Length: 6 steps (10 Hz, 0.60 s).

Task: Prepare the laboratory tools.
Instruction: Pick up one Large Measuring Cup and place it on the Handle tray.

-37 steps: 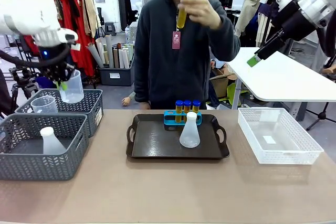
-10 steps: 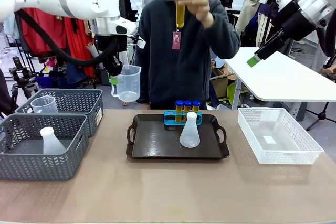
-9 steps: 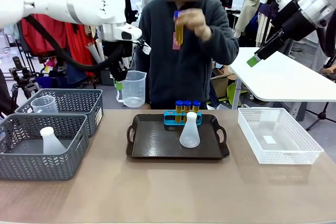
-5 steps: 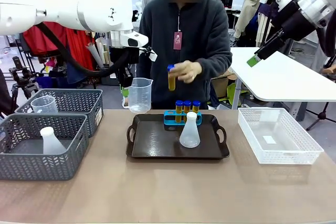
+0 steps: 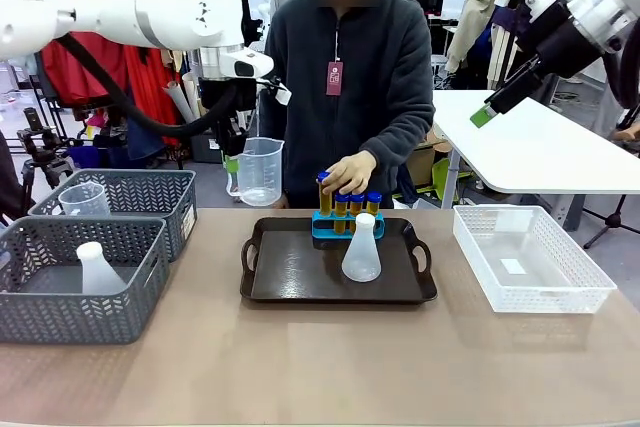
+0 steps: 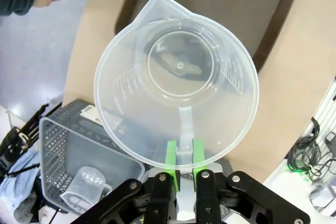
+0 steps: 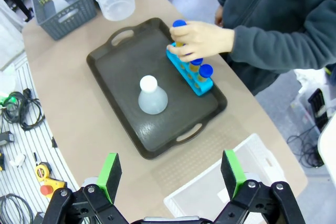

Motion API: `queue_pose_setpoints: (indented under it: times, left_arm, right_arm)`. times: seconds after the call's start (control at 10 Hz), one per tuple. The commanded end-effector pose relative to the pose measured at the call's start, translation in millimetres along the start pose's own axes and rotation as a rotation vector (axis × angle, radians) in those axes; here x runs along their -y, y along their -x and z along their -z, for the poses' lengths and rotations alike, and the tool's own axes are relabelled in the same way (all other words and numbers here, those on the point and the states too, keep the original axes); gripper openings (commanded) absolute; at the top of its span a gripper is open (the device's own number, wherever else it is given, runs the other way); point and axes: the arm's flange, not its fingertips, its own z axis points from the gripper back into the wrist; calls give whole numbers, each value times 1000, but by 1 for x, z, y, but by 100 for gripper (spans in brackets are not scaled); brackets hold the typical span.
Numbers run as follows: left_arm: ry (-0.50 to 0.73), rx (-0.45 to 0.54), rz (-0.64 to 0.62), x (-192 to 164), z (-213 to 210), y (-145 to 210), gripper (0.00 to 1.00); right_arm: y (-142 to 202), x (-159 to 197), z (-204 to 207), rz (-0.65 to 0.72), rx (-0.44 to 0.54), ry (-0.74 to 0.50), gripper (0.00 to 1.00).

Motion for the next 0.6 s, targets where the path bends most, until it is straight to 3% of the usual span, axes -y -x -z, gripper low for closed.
queue_pose_setpoints:
  times: [0.0, 0.5]
  left_arm:
    - [-10, 41, -42, -8, -13, 22, 0]
    - [-59, 82, -113, -17, -35, 45, 0]
  right_arm:
    - [0, 0, -1, -2, 15, -12, 100]
    - [0, 0, -1, -2, 15, -12, 100]
